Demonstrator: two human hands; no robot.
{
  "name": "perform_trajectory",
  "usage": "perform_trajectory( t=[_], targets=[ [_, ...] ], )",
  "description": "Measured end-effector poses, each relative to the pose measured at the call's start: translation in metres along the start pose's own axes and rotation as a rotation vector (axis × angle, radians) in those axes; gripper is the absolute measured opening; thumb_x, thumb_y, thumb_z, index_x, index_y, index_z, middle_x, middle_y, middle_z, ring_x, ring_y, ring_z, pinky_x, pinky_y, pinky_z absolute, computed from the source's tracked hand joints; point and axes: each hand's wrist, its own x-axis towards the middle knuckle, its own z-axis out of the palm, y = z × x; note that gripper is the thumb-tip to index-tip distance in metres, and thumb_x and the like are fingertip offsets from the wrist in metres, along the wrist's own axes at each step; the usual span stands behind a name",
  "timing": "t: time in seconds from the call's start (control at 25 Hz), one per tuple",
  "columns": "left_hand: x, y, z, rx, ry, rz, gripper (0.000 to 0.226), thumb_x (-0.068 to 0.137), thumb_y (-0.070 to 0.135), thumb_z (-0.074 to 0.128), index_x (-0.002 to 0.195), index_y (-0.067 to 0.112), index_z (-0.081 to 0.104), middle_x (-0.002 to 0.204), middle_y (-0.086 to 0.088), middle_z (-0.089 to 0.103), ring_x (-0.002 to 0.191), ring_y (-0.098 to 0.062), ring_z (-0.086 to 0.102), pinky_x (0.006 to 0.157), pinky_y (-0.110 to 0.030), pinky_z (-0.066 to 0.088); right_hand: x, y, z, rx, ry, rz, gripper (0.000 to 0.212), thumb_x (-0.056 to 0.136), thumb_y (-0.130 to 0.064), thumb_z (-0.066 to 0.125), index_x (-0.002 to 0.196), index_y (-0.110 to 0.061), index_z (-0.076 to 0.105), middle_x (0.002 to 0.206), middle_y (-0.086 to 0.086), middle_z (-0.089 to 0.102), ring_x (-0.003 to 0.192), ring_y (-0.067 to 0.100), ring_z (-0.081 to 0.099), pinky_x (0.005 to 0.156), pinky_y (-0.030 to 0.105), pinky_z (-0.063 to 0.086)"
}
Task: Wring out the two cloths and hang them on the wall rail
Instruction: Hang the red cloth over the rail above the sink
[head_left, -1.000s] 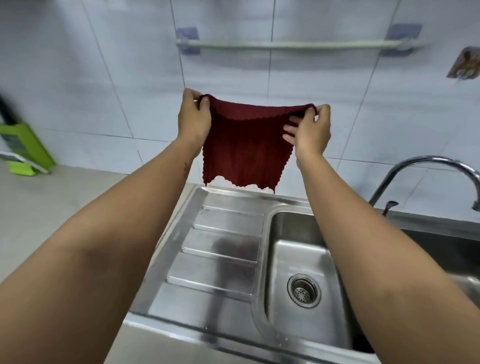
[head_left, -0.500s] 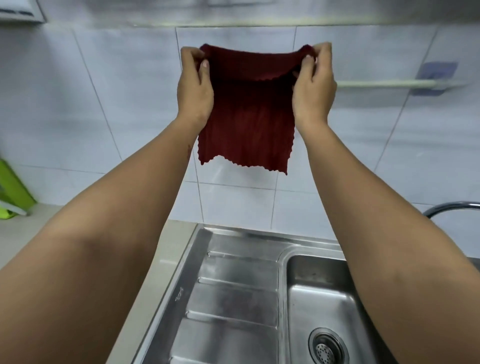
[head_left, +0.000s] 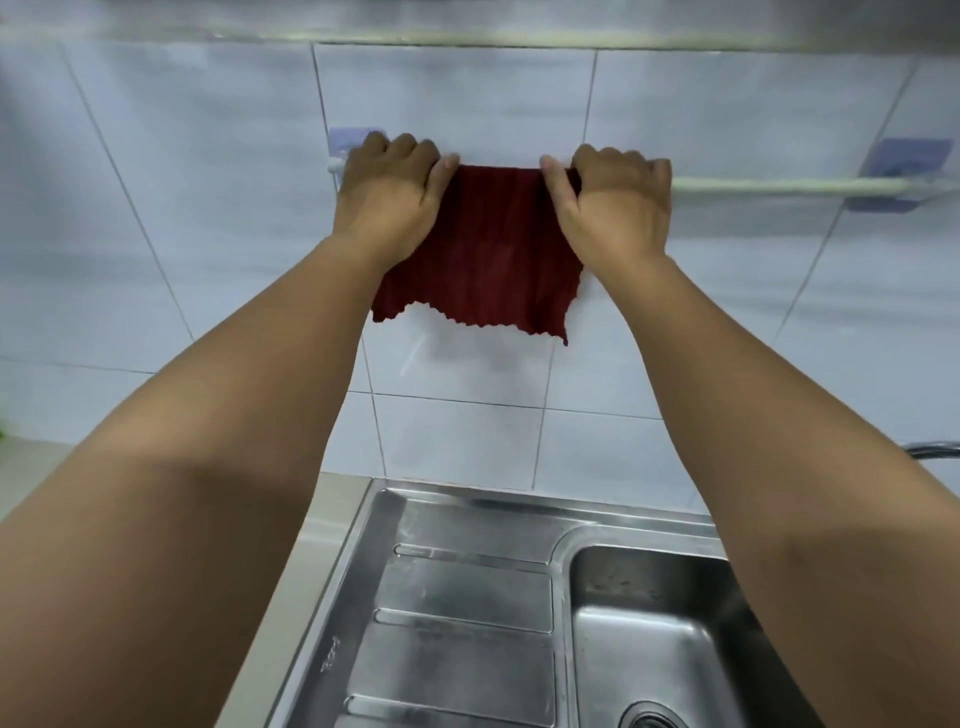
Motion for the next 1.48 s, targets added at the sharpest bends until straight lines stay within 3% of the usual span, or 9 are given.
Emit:
perform_trajectory(
  t=[0.12,0.24,0.4,0.6,0.96,1.2,1.32,1.4,1.48],
  targets=[
    [0.016,0.002,-0.008,0.062,-0.152,-0.037,0.052,0.101,0.048,0.012,0.111,0.014,0.051,0.090,-0.012,0.062,0.112,-0.033,0.045,0.100,-0.045,0.024,0.010,-0.007,0.000,-0.025,-0.069,0.086,0.056,0.096,-0.055,0.018,0.115,-0.015,0.053,0.085,0.010,0.066,0.096,0.032,0.055,0.090,0.045,0.031],
    [0.014,-0.001,-0.009,0.007,-0.107,-0.007,0.046,0.101,0.048,0.017,0.112,0.014,0.046,0.102,-0.014,0.059,0.098,-0.031,0.051,0.099,-0.045,0.025,0.011,-0.007,0.000,-0.013,-0.027,0.091,0.059,0.096,-0.055,0.023,0.131,-0.012,0.042,0.099,0.014,0.063,0.106,0.035,0.051,0.088,0.046,0.036],
    [-0.001,-0.009,-0.007,-0.085,0.084,0.043,0.041,0.099,0.045,0.031,0.114,0.012,0.051,0.118,-0.014,0.050,0.104,-0.030,0.048,0.101,-0.041,0.028,-0.006,-0.004,0.003,0.003,0.194,0.007,0.046,0.096,-0.045,0.031,0.117,-0.011,0.055,0.111,0.012,0.057,0.104,0.030,0.051,0.087,0.041,0.041],
    [-0.012,-0.018,-0.002,-0.021,0.175,0.054,0.039,0.099,0.041,0.031,0.118,0.017,0.055,0.115,-0.009,0.058,0.114,-0.030,0.050,0.109,-0.041,0.022,-0.008,0.004,0.009,-0.011,0.168,-0.007,0.050,0.099,-0.042,0.024,0.106,-0.010,0.062,0.101,0.009,0.064,0.102,0.030,0.054,0.096,0.039,0.033],
    [-0.019,-0.036,0.001,0.087,0.181,0.031,0.038,0.098,0.035,0.032,0.124,0.018,0.055,0.126,-0.004,0.060,0.131,-0.028,0.039,0.115,-0.045,0.014,-0.011,0.006,0.002,-0.072,0.195,0.020,0.038,0.098,-0.036,0.028,0.109,-0.013,0.057,0.106,0.005,0.061,0.108,0.028,0.050,0.104,0.037,0.029],
    [-0.034,-0.037,0.001,0.073,0.152,0.022,0.043,0.092,0.029,0.040,0.132,0.019,0.049,0.134,-0.003,0.054,0.135,-0.029,0.036,0.113,-0.045,0.016,-0.017,0.004,0.001,0.026,0.237,0.023,0.031,0.094,-0.035,0.038,0.106,-0.016,0.060,0.107,0.003,0.062,0.108,0.027,0.052,0.103,0.037,0.032],
    [-0.053,-0.031,0.007,0.011,0.272,-0.135,0.046,0.089,0.032,0.044,0.132,0.015,0.047,0.137,-0.007,0.048,0.130,-0.029,0.041,0.108,-0.040,0.022,-0.045,-0.001,0.008,0.118,0.424,0.201,0.027,0.086,-0.036,0.053,0.104,-0.017,0.060,0.108,0.004,0.061,0.103,0.026,0.056,0.092,0.038,0.038],
    [-0.067,-0.027,0.019,-0.145,0.300,-0.335,0.048,0.089,0.041,0.048,0.125,0.010,0.049,0.128,-0.010,0.051,0.120,-0.029,0.047,0.099,-0.038,0.032,-0.069,-0.003,0.022,0.273,0.303,0.368,0.041,0.085,-0.048,0.053,0.106,-0.013,0.057,0.108,0.004,0.060,0.103,0.027,0.055,0.087,0.038,0.037],
    [-0.074,-0.028,0.035,-0.509,0.181,-0.524,0.058,0.084,0.055,0.055,0.118,0.009,0.049,0.116,-0.009,0.056,0.110,-0.027,0.054,0.096,-0.039,0.042,-0.086,-0.002,0.036,0.422,0.092,0.469,0.054,0.085,-0.059,0.053,0.111,-0.011,0.053,0.114,0.004,0.059,0.109,0.026,0.052,0.092,0.040,0.034]
  ],
)
